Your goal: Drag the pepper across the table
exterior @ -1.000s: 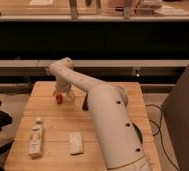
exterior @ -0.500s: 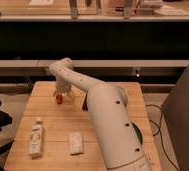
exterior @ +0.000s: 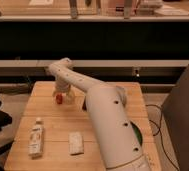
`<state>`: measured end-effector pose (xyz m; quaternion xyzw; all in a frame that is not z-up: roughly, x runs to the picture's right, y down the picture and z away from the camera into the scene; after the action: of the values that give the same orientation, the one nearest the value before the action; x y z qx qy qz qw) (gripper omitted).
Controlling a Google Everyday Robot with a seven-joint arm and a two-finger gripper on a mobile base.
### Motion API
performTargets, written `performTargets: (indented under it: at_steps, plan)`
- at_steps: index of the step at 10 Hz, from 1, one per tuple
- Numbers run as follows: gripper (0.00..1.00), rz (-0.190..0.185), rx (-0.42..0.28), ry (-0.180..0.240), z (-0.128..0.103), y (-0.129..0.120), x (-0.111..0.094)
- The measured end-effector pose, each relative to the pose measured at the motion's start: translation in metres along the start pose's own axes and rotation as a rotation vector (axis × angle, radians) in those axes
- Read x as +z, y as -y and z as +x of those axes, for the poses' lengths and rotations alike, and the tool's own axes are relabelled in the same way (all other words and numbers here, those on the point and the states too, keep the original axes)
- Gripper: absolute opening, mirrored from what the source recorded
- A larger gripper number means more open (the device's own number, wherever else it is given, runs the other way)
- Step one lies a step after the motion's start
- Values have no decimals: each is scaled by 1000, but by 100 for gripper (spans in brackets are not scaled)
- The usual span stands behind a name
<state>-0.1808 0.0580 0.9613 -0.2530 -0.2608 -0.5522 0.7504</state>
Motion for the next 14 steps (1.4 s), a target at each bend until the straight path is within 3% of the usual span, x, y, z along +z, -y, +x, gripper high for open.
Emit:
performTargets:
  at_steps: [1, 4, 10, 11, 14]
  plan:
    - [59, 0, -3, 0, 0, 0, 0]
    - [62, -5, -17, 0, 1, 1, 1]
    - [7, 2, -21, -6, 2, -1, 5]
    - [1, 2, -25, -5, 2, -1, 6]
    - [0, -13, -50, 7, -9, -10, 4]
